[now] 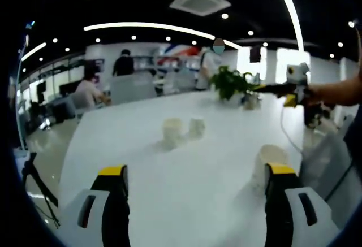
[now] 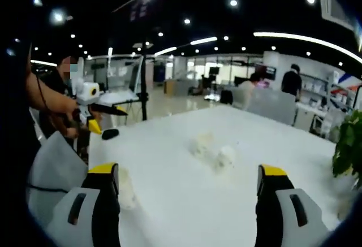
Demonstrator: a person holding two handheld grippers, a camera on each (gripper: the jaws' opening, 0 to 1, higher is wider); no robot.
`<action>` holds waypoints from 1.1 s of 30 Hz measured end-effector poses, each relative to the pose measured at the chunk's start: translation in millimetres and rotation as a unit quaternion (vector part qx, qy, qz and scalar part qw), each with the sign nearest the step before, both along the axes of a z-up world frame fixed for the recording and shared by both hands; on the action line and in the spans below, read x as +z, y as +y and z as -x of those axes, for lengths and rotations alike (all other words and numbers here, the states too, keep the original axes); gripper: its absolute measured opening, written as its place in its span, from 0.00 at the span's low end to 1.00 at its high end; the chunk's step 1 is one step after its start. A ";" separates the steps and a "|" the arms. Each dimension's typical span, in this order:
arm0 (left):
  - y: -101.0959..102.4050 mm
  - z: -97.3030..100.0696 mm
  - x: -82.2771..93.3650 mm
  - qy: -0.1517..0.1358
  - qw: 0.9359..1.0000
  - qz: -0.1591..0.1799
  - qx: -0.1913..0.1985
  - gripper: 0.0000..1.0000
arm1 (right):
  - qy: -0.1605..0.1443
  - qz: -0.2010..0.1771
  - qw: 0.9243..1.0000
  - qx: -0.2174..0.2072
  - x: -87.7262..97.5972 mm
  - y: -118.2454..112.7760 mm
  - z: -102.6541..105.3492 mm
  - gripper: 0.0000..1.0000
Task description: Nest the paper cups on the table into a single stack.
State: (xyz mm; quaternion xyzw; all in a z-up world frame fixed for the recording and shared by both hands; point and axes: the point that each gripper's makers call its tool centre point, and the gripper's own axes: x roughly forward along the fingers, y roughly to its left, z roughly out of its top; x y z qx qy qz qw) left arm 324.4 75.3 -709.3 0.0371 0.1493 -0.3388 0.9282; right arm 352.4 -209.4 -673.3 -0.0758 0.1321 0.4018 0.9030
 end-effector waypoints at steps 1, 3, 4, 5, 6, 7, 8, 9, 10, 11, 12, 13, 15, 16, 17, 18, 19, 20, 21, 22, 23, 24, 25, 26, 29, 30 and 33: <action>0.0 -0.4 -1.1 0.002 1.000 0.000 0.000 0.98 | 0.001 -0.003 1.000 -0.007 -1.1 -3.1 -0.1 1.00; 2.7 2.4 -7.1 0.023 1.000 -0.009 0.005 0.98 | 0.016 -0.021 0.999 -0.026 -3.8 -8.8 1.3 1.00; 3.5 3.7 -6.5 0.019 1.000 -0.009 0.005 0.98 | 0.020 -0.028 0.999 -0.030 -4.9 -9.4 2.7 1.00; 5.3 5.3 -6.5 0.015 1.000 -0.008 0.006 0.98 | 0.015 -0.033 0.999 -0.030 -4.9 -9.4 3.8 1.00; 9.5 4.3 -4.5 0.003 1.000 -0.001 0.015 0.98 | 0.010 -0.030 0.999 -0.033 -8.4 -8.4 8.4 1.00; 13.5 4.2 -5.4 0.010 1.000 0.009 0.025 0.98 | 0.009 -0.026 0.999 -0.035 -10.7 -8.2 10.8 1.00; 16.8 4.1 -7.1 0.018 0.999 0.011 0.033 0.98 | 0.009 -0.022 0.999 -0.036 -13.4 -8.8 13.5 1.00; 19.9 2.8 -6.7 0.013 0.999 0.003 0.039 0.98 | 0.008 -0.020 0.999 -0.039 -14.9 -10.4 16.6 1.00; 21.5 2.0 -5.6 0.008 0.999 0.000 0.043 0.98 | 0.009 -0.022 0.999 -0.042 -15.3 -11.8 18.8 1.00; 21.8 0.9 -3.3 0.003 0.999 -0.001 0.044 0.98 | 0.013 -0.030 0.998 -0.048 -15.3 -14.1 20.6 1.00; 22.2 0.0 -2.3 0.000 0.999 -0.001 0.045 0.98 | 0.012 -0.034 0.998 -0.054 -15.2 -16.8 21.2 1.00; 22.2 -0.6 -1.6 -0.001 0.999 -0.002 0.045 0.98 | 0.012 -0.034 0.998 -0.059 -16.1 -19.6 21.6 1.00; 21.8 -2.1 -1.7 -0.003 0.999 -0.005 0.045 0.98 | 0.019 -0.035 0.997 -0.064 -19.1 -22.8 22.5 1.00; 21.6 -2.7 -1.8 -0.002 0.999 -0.004 0.045 0.98 | 0.019 -0.035 0.997 -0.065 -18.8 -23.1 23.7 1.00; 20.5 -2.8 -2.5 0.006 0.999 0.008 0.048 0.98 | 0.019 -0.033 0.997 -0.066 -18.5 -24.4 25.2 1.00; 20.3 -2.5 -3.6 0.013 0.999 0.010 0.050 0.98 | 0.017 -0.031 0.997 -0.068 -18.7 -26.5 27.2 1.00; 20.5 -2.6 -3.8 0.012 0.999 0.008 0.051 0.98 | 0.016 -0.030 0.997 -0.068 -18.6 -27.8 27.7 1.00; 20.4 -2.3 -3.5 0.009 0.999 0.006 0.053 0.98 | 0.017 -0.029 0.997 -0.069 -19.6 -29.8 28.3 1.00; 20.0 -1.6 -2.6 0.005 0.999 0.006 0.053 0.98 | 0.018 -0.029 0.997 -0.069 -20.4 -30.6 28.5 1.00; 19.5 -1.0 -1.7 0.003 0.999 0.009 0.054 0.98 | 0.018 -0.026 0.997 -0.070 -21.0 -31.9 28.6 1.00; 19.3 -0.8 -1.7 0.003 0.998 0.008 0.055 0.98 | 0.018 -0.024 0.997 -0.070 -21.8 -33.0 28.7 1.00; 19.7 -0.7 -2.7 0.004 0.998 0.005 0.056 0.98 | 0.020 -0.020 0.997 -0.070 -23.2 -34.0 28.9 1.00; 20.2 -1.0 -3.5 0.005 0.998 0.002 0.057 0.98 | 0.022 -0.021 0.997 -0.070 -23.8 -34.3 29.2 1.00; 20.4 -1.2 -3.7 0.005 0.998 0.001 0.057 0.98 | 0.020 -0.023 0.997 -0.069 -23.5 -34.4 29.7 1.00; 18.5 -1.4 -6.5 0.020 0.998 -0.004 0.055 0.98 | 0.014 -0.024 0.998 -0.064 -23.5 -32.5 31.0 1.00; 17.1 -1.4 -6.7 0.018 0.999 -0.008 0.051 0.98 | 0.012 -0.023 0.998 -0.065 -24.4 -32.7 31.1 1.00; 14.8 -5.8 -7.8 0.014 0.999 -0.013 0.043 0.98 | 0.013 -0.024 0.998 -0.063 -27.5 -31.6 32.9 1.00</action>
